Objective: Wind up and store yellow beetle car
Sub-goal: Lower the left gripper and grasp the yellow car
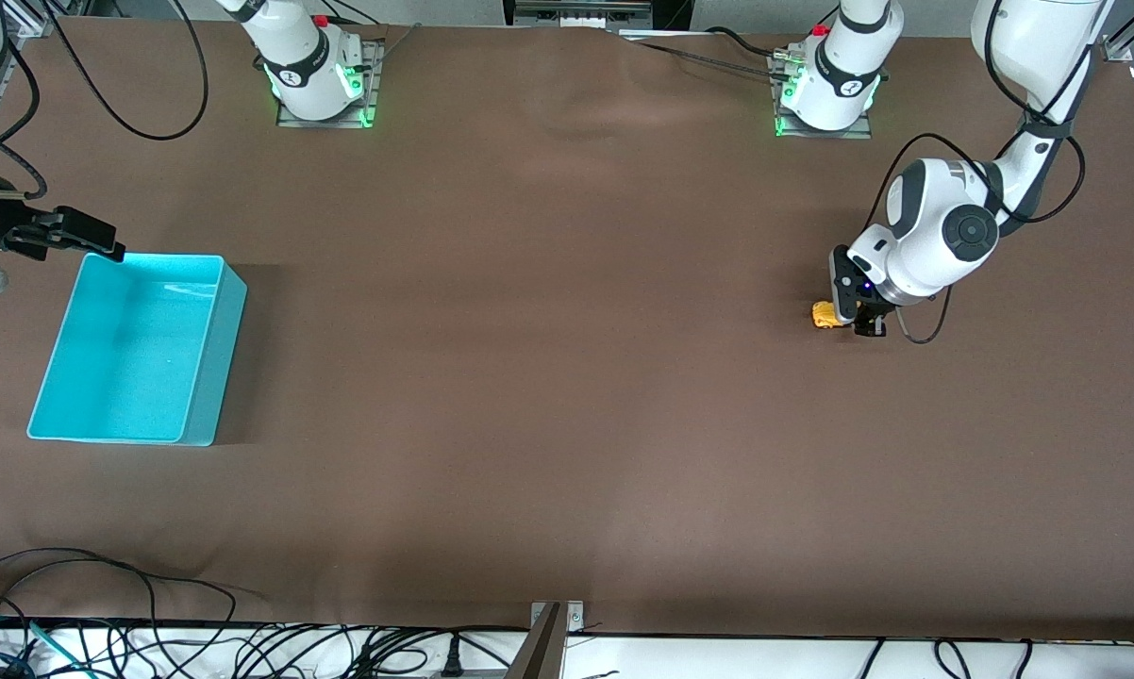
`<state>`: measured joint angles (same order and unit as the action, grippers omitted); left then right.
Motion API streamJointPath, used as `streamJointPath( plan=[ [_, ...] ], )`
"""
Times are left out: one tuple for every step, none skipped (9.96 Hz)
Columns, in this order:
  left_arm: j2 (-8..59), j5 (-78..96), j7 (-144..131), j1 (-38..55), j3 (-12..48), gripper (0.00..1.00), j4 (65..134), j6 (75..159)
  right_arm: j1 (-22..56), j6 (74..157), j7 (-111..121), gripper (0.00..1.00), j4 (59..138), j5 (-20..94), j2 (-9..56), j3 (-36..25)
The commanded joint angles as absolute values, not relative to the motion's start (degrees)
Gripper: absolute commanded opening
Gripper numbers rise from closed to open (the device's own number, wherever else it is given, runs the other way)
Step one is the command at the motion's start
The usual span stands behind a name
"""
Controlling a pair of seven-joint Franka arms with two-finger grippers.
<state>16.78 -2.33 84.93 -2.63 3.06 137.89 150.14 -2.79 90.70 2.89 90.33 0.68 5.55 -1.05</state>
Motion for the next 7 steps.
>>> streamJointPath(
  plan=[
    [20.56,-4.47,88.57,-3.08,-0.33,0.00,137.38,150.82,-3.25,90.26,3.43,1.00,88.86,0.62,6.24,-0.97],
    [20.57,-5.09,90.33,-3.08,-2.09,0.00,137.29,150.91,-3.25,90.26,3.25,1.00,88.94,0.44,6.24,-0.97],
    [21.26,-5.10,92.79,-3.08,-4.11,0.00,137.20,151.08,-3.25,90.26,3.25,1.00,88.95,0.44,6.24,-0.97],
    [21.97,-5.10,96.73,-3.16,-6.13,0.00,137.02,153.26,-3.16,90.44,3.16,1.00,88.95,0.35,6.24,-0.88],
    [22.76,-5.01,100.16,-3.16,-8.33,0.00,136.67,154.33,-3.16,90.79,3.16,1.00,88.95,0.44,6.59,-0.88],
    [23.02,-5.01,101.33,-3.25,-9.74,0.00,136.23,154.34,-3.16,90.79,3.25,1.00,88.86,0.44,6.59,-0.88],
    [23.11,-5.01,101.60,-3.25,-10.45,0.00,136.14,154.34,-3.16,90.79,3.25,1.00,88.94,0.44,6.68,-0.88]
  ],
)
